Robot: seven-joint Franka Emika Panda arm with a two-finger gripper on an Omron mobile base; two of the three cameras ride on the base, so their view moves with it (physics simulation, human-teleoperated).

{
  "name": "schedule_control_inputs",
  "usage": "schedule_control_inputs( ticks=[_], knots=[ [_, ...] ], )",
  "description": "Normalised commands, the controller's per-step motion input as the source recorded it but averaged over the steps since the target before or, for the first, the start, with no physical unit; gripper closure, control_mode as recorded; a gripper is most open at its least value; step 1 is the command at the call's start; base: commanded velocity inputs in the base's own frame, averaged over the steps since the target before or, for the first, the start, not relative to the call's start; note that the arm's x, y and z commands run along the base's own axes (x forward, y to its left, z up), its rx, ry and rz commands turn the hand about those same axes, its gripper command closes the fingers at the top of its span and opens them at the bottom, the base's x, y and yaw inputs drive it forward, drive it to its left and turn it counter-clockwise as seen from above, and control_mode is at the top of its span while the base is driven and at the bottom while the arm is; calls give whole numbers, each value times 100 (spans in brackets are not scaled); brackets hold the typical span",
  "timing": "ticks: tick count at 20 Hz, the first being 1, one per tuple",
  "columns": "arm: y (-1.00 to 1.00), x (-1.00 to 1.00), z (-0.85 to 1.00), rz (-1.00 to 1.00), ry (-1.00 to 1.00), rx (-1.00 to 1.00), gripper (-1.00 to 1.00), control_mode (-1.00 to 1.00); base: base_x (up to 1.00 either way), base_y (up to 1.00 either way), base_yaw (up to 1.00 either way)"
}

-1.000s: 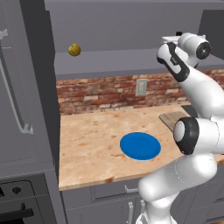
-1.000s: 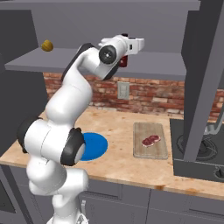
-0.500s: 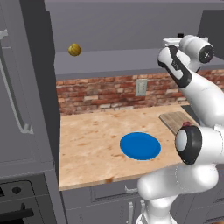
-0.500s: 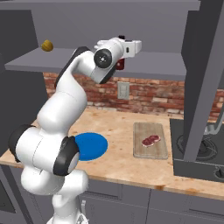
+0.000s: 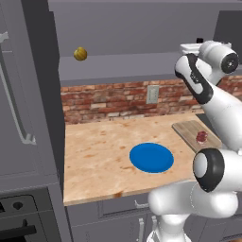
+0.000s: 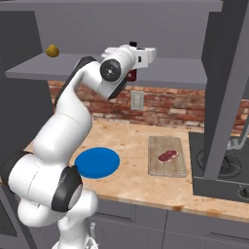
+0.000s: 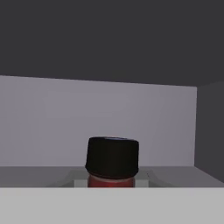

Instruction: Pick the steak from the plate and place it on the cutting board. Then pick the condiment bottle from the cabinet and place it next to the cutting board.

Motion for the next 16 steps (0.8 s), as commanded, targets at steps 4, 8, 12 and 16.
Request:
schedule_control_inputs(
  ticks=[4,8,12,16],
  knots=[
    [0,-34,0,0,0,0,100,-100,0,0,0],
    [0,-34,0,0,1,0,100,-100,0,0,0],
    [0,-36,0,0,2,0,100,-100,0,0,0],
    [0,-38,0,0,2,0,100,-100,0,0,0]
  ],
)
